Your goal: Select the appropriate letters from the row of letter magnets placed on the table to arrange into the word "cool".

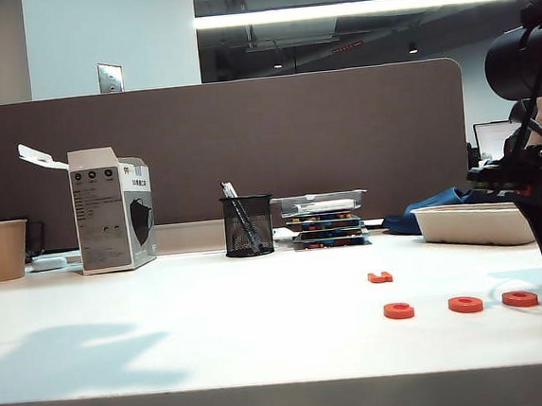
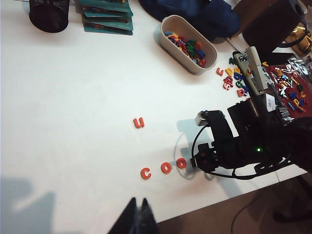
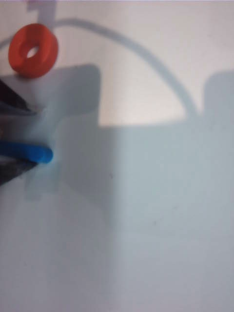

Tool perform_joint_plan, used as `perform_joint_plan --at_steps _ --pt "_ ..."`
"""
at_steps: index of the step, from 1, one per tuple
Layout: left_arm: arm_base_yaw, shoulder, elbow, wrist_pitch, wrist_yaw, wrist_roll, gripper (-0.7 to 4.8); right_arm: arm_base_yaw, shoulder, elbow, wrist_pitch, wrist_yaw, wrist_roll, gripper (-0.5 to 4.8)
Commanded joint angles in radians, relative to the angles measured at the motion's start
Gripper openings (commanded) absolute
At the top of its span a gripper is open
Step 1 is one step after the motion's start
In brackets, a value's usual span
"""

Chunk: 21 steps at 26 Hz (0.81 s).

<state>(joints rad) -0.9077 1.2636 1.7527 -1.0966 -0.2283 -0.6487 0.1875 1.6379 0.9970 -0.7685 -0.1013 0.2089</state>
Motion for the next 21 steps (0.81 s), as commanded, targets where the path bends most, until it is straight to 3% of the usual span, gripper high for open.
perform_joint_plan --at_steps 1,16,17,19,21 --pt "-0.001 -0.002 0.002 0.006 -0.003 -0.003 -0.03 0.0 0.006 0.021 -0.029 -0.008 0.003 1.19" --pt "-0.001 -0.002 0.002 0.006 -0.003 -0.002 -0.03 -0.001 -0.026 0.226 -0.14 0.012 -0.032 1.18" --pt "-0.001 -0.002 0.002 0.006 -0.003 -0.002 -0.03 -0.002 -0.037 0.246 -0.139 0.022 -0.032 1.11" --pt "-0.001 -0.002 0.002 0.006 -0.003 -0.002 -0.03 -0.021 -0.083 0.348 -0.141 0.047 -0.077 -0.03" --pt "-0.001 -0.002 0.002 0.006 -0.003 -0.002 -0.03 -0.039 -0.109 0.404 -0.141 0.047 -0.095 -0.03"
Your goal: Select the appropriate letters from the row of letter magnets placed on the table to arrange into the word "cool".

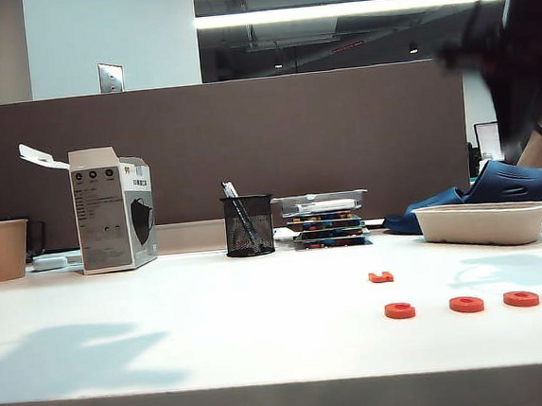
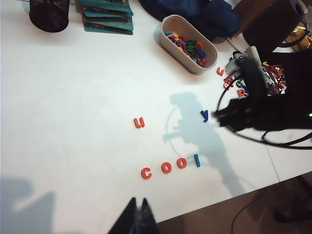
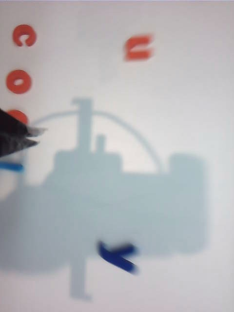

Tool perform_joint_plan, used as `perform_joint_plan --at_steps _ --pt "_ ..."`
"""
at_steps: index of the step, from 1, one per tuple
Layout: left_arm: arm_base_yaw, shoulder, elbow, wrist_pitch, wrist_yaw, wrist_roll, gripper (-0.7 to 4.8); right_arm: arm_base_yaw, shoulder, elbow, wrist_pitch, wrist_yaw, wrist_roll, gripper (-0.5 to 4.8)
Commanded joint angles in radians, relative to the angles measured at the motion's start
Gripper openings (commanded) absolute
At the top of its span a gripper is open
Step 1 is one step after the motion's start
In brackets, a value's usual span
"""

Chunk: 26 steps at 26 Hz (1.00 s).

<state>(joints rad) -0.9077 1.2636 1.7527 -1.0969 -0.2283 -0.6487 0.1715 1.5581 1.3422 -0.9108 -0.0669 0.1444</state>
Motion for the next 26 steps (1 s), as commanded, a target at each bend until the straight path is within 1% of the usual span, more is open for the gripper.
perform_joint_plan --at_steps 1,3,5,6,7,8,10,11,12,13,14,15,16,17,18,19,21,22,24,25,26 --pt "-0.001 -0.002 0.002 0.006 -0.003 -0.002 -0.03 -0.04 -0.046 0.087 0.001 0.012 -0.045 -0.03" --pt "-0.001 -0.002 0.002 0.006 -0.003 -0.002 -0.03 -0.095 -0.092 0.138 0.002 0.012 -0.096 -0.03" --pt "-0.001 -0.002 0.002 0.007 -0.003 -0.003 -0.03 -0.171 -0.148 0.157 0.006 -0.005 -0.127 -0.03" --pt "-0.001 -0.002 0.002 0.011 -0.003 -0.003 -0.04 -0.224 -0.178 0.157 0.007 -0.043 -0.127 -0.03" --pt "-0.001 -0.002 0.002 0.012 -0.003 -0.003 -0.03 -0.258 -0.196 0.157 0.003 -0.079 -0.128 -0.03" --pt "-0.001 -0.002 0.002 0.012 -0.003 -0.003 -0.03 -0.309 -0.224 0.157 -0.005 -0.15 -0.128 -0.03" --pt "-0.001 -0.002 0.002 0.013 -0.003 -0.002 -0.04 -0.368 -0.261 0.156 -0.013 -0.224 -0.127 -0.03" --pt "-0.001 -0.002 0.002 0.027 -0.003 0.014 -0.05 -0.393 -0.278 0.156 -0.014 -0.239 -0.127 -0.03" --pt "0.0 0.003 0.002 0.079 -0.005 0.082 -0.05 -0.417 -0.299 0.156 -0.014 -0.251 -0.126 -0.03" --pt "0.002 0.003 0.002 0.12 -0.033 0.119 -0.05 -0.425 -0.317 0.156 -0.014 -0.254 -0.126 -0.03" --pt "0.025 0.002 0.003 0.177 -0.066 0.175 -0.05 -0.429 -0.341 0.156 -0.019 -0.254 -0.126 -0.03" --pt "0.058 0.002 0.008 0.206 -0.065 0.219 -0.05 -0.429 -0.357 0.155 -0.022 -0.255 -0.126 -0.03" --pt "0.134 0.002 0.026 0.225 -0.056 0.273 -0.05 -0.429 -0.38 0.154 -0.029 -0.254 -0.126 -0.03" --pt "0.196 0.002 0.034 0.239 -0.039 0.307 -0.05 -0.429 -0.404 0.153 -0.034 -0.254 -0.126 -0.03" --pt "0.241 0.001 0.037 0.248 -0.015 0.332 -0.05 -0.429 -0.417 0.15 -0.034 -0.254 -0.127 -0.03" --pt "0.322 0.0 0.051 0.248 0.027 0.366 -0.05 -0.429 -0.449 0.143 -0.034 -0.254 -0.126 -0.03" --pt "0.427 0.0 0.073 0.245 0.079 0.412 -0.05 -0.429 -0.478 0.138 -0.035 -0.256 -0.124 -0.03" --pt "0.518 -0.001 0.101 0.245 0.122 0.448 -0.05 -0.429 -0.504 0.135 -0.036 -0.27 -0.118 -0.03" --pt "0.61 -0.001 0.148 0.245 0.136 0.481 -0.05 -0.43 -0.554 0.124 -0.038 -0.267 -0.106 -0.03" --pt "0.64 -0.003 0.164 0.245 0.136 0.499 -0.05 -0.43 -0.575 0.118 -0.039 -0.266 -0.101 -0.03" --pt "0.706 -0.01 0.184 0.245 0.137 0.529 -0.05 -0.43 -0.613 0.1 -0.035 -0.266 -0.088 -0.03"
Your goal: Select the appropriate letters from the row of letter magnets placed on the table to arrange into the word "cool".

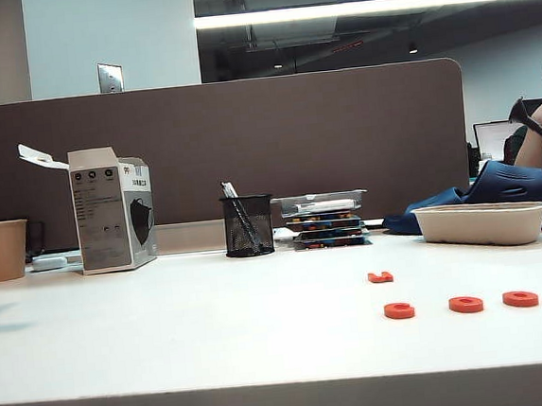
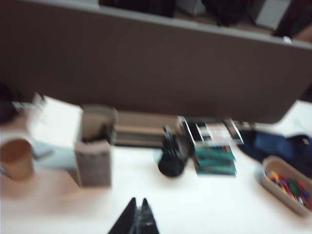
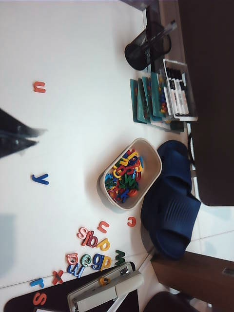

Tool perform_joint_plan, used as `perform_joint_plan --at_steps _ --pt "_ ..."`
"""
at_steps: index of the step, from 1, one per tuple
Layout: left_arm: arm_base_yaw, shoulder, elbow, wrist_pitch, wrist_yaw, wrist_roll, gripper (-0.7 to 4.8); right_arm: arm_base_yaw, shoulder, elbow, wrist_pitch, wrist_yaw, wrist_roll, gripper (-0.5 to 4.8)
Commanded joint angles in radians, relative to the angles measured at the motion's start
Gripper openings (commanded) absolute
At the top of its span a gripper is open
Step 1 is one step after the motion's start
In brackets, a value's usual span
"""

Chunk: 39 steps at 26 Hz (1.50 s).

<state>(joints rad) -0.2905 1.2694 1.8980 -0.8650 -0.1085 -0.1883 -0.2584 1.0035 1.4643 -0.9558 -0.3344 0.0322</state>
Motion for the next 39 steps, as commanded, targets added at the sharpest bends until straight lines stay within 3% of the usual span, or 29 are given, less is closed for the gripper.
perform_joint_plan --at_steps 1,4,6,9,13,18,22,25,31,34,39 --pt "0.148 -0.024 0.045 0.012 0.024 0.09 -0.05 0.001 -0.075 -0.037 0.017 0.001 0.024 -0.03" --pt "0.297 -0.076 0.044 -0.016 0.127 0.055 -0.05 0.0 -0.177 -0.148 0.035 0.003 0.027 -0.03" --pt "0.349 -0.116 0.042 -0.056 0.132 0.054 -0.05 0.001 -0.256 -0.242 0.05 0.002 0.027 -0.03" --pt "0.338 -0.212 -0.014 -0.065 0.132 0.06 -0.05 0.004 -0.353 -0.359 0.077 0.001 0.029 -0.03" --pt "0.235 -0.422 -0.201 -0.061 0.132 0.059 -0.05 0.076 -0.529 -0.54 0.122 0.002 0.041 -0.03" --pt "0.226 -0.717 -0.459 -0.061 0.132 0.056 -0.05 0.157 -0.723 -0.766 0.334 -0.008 0.043 -0.03" --pt "0.226 -0.896 -0.632 -0.053 0.131 0.053 -0.05 0.246 -0.759 -0.815 0.346 0.043 0.044 -0.03" --pt "0.227 -0.993 -0.727 -0.014 0.119 0.054 -0.05 0.259 -0.779 -0.851 0.41 0.052 0.046 -0.03" --pt "0.227 -1.272 -1.101 0.285 0.106 0.154 -0.05 0.262 -0.821 -1.049 0.617 0.097 0.053 -0.03" --pt "0.23 -1.26 -1.225 0.343 0.154 0.146 -0.05 0.266 -0.85 -1.152 0.689 0.109 0.088 -0.03" --pt "0.23 -1.264 -1.536 0.682 0.146 0.152 -0.05 0.265 -0.926 -1.342 0.822 0.187 0.068 -0.03"
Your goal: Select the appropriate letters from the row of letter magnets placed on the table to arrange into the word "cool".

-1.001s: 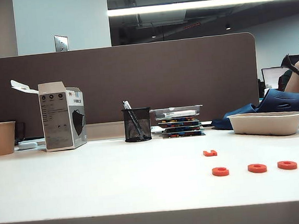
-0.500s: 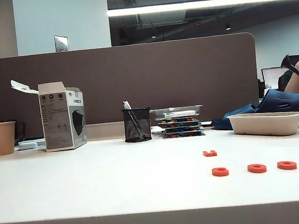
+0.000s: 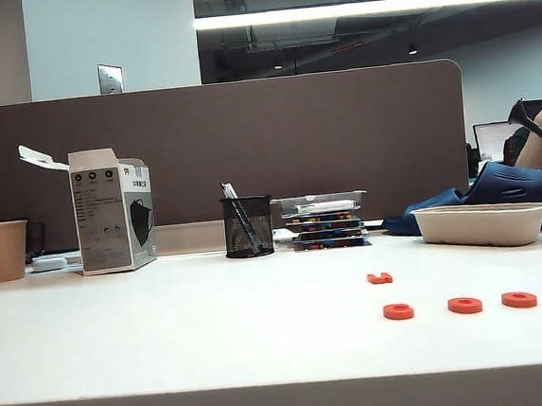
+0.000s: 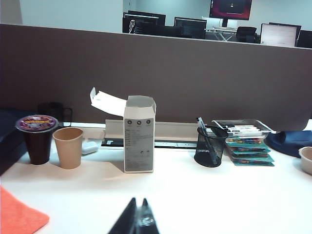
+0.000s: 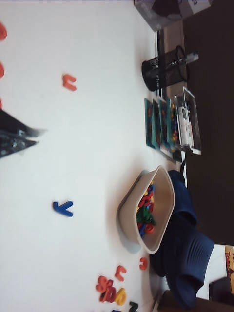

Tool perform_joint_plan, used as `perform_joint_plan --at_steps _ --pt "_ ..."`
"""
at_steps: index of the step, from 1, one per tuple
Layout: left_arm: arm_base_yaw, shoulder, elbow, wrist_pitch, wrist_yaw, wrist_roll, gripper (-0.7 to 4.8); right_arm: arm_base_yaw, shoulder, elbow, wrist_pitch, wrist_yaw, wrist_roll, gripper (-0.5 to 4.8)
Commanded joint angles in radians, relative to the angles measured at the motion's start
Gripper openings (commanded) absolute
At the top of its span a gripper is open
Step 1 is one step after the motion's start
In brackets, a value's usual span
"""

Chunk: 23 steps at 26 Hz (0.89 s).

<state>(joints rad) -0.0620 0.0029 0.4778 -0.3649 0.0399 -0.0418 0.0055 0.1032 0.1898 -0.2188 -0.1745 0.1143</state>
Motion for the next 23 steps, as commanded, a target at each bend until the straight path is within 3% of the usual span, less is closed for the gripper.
perform_joint_plan --at_steps 1,4,10,14,23 --pt "0.001 0.003 -0.162 0.23 -0.002 0.012 -0.05 0.001 -0.032 -0.087 0.099 0.028 -0.018 -0.03" --pt "0.001 0.003 -0.306 0.332 -0.019 -0.001 -0.05 0.001 -0.042 -0.179 0.169 0.026 -0.062 -0.03" --pt "0.001 0.002 -0.412 0.402 -0.01 0.005 -0.05 0.001 -0.042 -0.191 0.159 0.027 -0.1 -0.03" --pt "0.0 0.002 -0.465 0.471 -0.01 0.004 -0.05 0.0 -0.042 -0.19 0.116 0.027 -0.1 -0.03" --pt "0.0 0.002 -0.47 0.463 -0.01 0.005 -0.05 0.0 -0.042 -0.19 0.085 0.023 -0.1 -0.01"
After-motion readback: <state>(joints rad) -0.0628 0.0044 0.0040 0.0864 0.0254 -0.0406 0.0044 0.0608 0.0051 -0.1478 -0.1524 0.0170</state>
